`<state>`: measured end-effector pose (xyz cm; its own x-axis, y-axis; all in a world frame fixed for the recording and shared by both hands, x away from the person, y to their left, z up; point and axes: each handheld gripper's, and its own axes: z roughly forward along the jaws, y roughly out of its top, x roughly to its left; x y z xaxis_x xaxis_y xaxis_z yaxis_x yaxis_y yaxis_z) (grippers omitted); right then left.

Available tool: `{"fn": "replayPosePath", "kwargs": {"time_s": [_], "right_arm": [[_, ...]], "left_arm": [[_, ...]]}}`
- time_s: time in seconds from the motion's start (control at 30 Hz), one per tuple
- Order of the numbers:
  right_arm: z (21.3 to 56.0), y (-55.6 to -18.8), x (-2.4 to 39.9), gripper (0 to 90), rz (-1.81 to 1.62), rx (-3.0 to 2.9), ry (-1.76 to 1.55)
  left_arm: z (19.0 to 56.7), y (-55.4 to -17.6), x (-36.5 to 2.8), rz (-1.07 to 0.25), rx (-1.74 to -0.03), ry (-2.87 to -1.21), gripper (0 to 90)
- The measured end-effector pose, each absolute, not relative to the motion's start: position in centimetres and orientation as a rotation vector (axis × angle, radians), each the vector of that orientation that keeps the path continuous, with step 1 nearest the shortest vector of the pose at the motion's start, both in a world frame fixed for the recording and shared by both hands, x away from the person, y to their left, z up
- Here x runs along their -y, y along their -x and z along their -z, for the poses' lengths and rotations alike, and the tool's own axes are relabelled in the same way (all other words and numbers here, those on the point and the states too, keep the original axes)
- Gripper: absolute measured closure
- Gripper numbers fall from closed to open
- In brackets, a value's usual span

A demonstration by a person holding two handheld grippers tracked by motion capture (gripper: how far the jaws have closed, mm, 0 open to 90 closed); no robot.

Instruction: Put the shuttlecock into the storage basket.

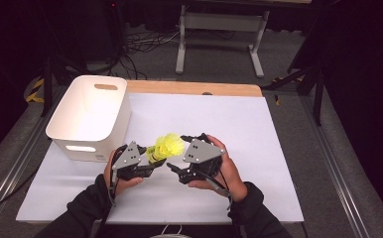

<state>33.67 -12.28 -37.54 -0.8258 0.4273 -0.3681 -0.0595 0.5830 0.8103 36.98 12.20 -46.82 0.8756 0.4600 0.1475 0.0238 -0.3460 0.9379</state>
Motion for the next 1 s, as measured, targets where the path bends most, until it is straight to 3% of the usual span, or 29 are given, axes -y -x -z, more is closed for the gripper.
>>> {"fn": "replayPosePath", "kwargs": {"time_s": [1.0], "right_arm": [[40.7, -33.9, 17.4, 18.7, -1.216, -2.189, -0.378]], "left_arm": [[46.7, -36.8, -12.7, -0.477, -0.361, -1.88, 52.4]]}}
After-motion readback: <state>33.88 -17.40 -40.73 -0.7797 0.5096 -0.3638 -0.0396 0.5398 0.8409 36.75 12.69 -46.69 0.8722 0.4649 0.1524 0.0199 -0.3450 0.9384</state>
